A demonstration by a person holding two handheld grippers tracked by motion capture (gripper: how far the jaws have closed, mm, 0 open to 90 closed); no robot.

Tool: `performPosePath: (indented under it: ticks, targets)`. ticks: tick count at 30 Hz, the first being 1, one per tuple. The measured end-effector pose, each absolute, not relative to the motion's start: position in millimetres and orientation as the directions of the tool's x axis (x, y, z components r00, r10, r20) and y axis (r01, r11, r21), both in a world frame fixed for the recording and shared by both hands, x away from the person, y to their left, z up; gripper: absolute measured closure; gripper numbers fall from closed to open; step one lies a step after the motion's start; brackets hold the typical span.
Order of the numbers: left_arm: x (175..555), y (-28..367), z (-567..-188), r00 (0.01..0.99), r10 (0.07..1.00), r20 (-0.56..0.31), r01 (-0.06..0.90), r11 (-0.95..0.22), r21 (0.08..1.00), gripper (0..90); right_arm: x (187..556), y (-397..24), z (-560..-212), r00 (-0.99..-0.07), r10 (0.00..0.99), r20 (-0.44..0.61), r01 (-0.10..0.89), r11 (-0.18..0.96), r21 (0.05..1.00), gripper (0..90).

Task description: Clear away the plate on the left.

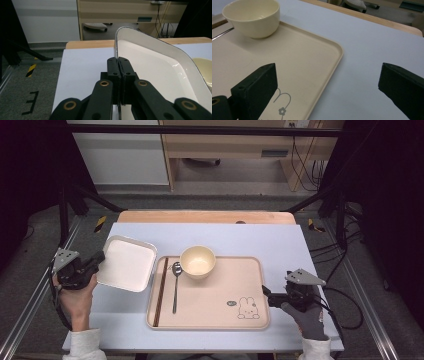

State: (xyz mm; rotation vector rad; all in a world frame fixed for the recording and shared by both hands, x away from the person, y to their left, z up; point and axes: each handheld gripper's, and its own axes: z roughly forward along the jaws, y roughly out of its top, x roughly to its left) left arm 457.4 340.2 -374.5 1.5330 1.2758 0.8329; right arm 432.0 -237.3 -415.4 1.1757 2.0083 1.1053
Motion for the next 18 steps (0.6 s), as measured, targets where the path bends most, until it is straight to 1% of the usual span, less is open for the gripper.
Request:
performPosePath:
  ticks: [18]
  targets:
    - [445.9,305.2,-358.6,0.328,0.945,-0.010,0.281,-0.087,0.956,88.8,431.9,-237.0,-415.7,-0.463,0.884,-0.061,0.424,0.281,0.861,2.6]
